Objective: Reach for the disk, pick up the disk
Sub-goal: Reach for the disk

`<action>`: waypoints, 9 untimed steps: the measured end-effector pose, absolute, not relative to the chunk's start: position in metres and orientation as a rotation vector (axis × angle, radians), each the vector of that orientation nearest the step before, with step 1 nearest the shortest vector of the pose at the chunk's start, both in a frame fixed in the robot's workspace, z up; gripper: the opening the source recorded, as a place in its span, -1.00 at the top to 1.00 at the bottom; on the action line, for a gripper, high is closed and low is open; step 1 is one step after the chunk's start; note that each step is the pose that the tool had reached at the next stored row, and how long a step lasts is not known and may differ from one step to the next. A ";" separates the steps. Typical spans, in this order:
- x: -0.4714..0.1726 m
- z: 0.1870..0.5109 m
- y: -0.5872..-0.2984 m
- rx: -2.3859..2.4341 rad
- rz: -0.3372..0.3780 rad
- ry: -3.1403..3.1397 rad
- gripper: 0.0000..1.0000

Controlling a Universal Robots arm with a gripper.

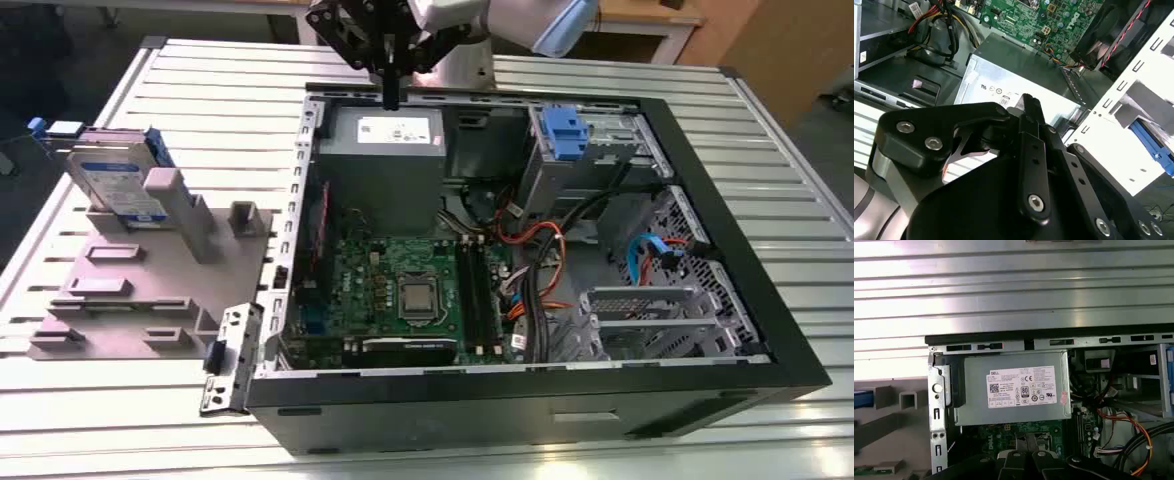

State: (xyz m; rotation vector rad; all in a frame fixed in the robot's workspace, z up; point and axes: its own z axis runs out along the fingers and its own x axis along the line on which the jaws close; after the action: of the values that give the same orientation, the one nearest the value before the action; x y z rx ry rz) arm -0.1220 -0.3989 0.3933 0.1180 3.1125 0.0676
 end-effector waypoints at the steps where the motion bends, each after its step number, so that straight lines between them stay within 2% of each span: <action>1: -0.122 0.393 -0.399 0.118 0.068 3.113 0.79; 9: -0.123 0.393 -0.399 0.118 0.068 3.112 0.79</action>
State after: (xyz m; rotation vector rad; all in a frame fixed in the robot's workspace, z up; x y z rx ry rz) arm -0.1234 -0.3989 0.3932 0.1182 3.1125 0.0677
